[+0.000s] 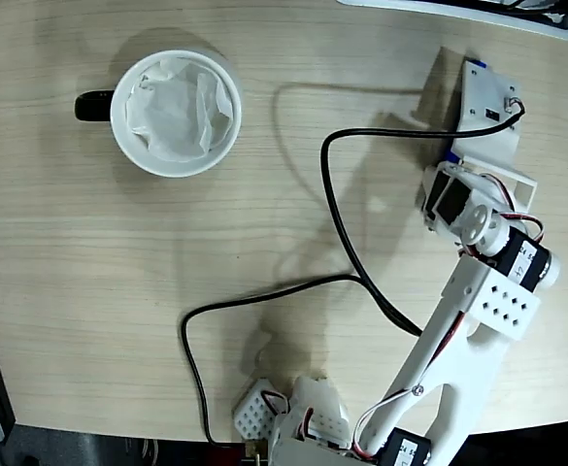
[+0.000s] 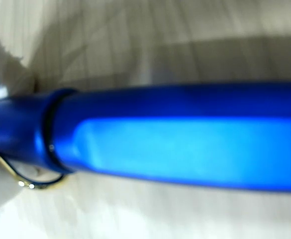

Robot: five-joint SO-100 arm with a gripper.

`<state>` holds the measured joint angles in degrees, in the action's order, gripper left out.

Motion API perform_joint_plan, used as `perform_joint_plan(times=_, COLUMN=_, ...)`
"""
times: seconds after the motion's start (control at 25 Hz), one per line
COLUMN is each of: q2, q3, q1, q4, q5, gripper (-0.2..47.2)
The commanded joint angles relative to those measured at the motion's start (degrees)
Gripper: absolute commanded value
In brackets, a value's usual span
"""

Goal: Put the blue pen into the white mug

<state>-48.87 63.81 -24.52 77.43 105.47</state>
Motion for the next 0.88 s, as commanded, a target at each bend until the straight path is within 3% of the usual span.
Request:
perform_joint_plan(times=0.0, q2=-5.3, q3=1.5, q1=0.1, q4=1.2, q5=0.4, gripper=0.0)
perform_joint_plan(times=0.52, q2=-9.2, q3=4.3, q1=1.6, q4=7.3, q5=-1.3, gripper=0.0)
perform_joint_plan(times=0.84, q2=-15.9, q3=8.5, q1=6.7, q4=15.0, q5=-9.0, gripper=0.0)
